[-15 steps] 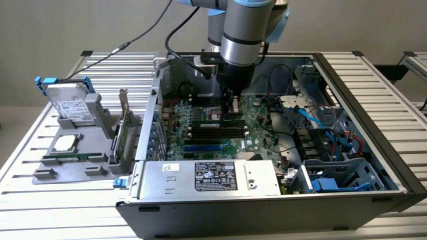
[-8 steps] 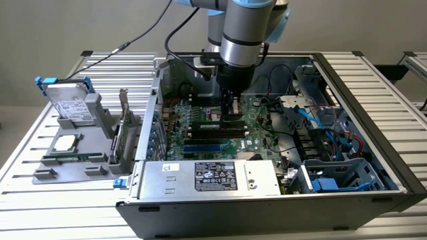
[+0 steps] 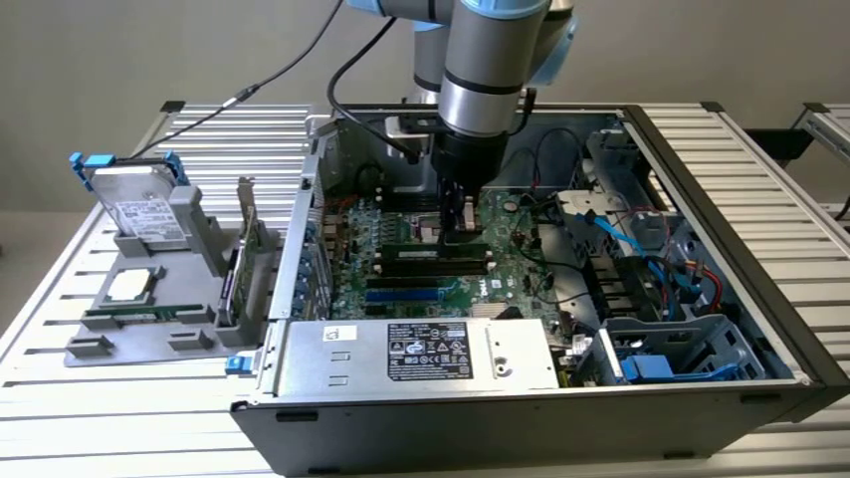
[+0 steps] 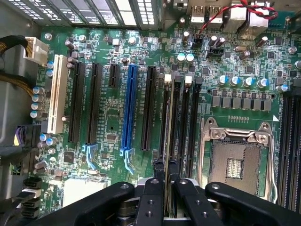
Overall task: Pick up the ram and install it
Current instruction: 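Insert the ram into the slot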
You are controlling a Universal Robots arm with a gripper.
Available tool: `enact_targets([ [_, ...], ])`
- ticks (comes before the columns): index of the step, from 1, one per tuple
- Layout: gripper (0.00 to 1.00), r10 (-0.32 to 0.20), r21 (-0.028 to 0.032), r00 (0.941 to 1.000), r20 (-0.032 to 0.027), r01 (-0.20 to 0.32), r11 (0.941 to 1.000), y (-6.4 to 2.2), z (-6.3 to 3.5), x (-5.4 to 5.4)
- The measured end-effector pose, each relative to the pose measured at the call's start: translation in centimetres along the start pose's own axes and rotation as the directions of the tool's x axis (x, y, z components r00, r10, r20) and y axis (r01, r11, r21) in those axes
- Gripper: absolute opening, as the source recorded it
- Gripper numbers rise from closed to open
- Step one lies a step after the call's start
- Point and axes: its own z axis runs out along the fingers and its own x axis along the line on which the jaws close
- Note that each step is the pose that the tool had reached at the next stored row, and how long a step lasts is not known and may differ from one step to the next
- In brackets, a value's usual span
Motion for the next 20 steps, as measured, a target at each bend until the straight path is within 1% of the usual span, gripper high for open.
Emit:
enact_targets([
  [11,0.14,0.0,0.0002,1.0,0.0,0.0,1.0,-0.04,0.43,0.0],
  [20,0.14,0.0,0.0002,1.0,-0.0001,0.0,1.0,-0.04,0.45,0.1],
])
